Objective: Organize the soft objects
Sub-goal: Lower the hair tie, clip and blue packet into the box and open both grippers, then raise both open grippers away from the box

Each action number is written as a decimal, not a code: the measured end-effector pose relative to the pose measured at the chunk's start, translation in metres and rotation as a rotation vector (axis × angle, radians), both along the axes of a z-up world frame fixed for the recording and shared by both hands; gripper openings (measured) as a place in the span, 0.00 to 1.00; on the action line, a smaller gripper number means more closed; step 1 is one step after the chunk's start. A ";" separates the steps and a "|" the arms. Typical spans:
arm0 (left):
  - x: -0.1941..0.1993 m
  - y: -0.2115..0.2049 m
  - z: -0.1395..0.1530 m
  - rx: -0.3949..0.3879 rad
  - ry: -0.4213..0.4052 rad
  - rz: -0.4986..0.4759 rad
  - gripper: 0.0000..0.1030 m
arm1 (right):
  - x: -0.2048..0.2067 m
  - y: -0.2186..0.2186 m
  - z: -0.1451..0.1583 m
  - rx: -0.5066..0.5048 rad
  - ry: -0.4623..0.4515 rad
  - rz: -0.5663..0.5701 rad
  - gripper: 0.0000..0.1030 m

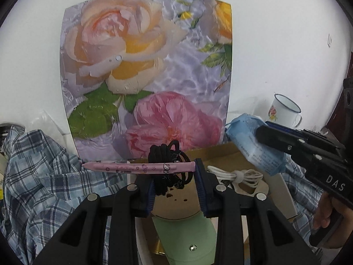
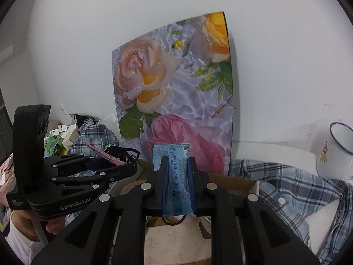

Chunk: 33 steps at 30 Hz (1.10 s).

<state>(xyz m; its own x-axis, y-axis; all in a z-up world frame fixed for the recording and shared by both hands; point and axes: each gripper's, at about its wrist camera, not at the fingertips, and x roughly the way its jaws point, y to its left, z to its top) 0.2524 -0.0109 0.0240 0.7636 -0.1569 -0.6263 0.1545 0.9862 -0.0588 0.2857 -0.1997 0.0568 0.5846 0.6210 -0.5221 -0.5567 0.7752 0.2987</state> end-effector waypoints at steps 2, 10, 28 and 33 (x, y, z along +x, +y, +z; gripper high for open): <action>0.001 -0.001 -0.002 0.011 0.006 -0.002 0.32 | 0.001 0.000 -0.003 -0.004 0.009 -0.001 0.15; 0.009 -0.002 -0.006 0.046 0.041 0.059 1.00 | 0.005 -0.002 -0.009 -0.007 0.035 -0.035 0.42; -0.014 0.017 0.044 -0.011 -0.113 0.087 1.00 | -0.009 -0.009 0.029 0.007 -0.070 -0.088 1.00; -0.031 0.015 0.069 0.005 -0.176 0.068 1.00 | -0.021 -0.007 0.051 -0.024 -0.117 -0.104 1.00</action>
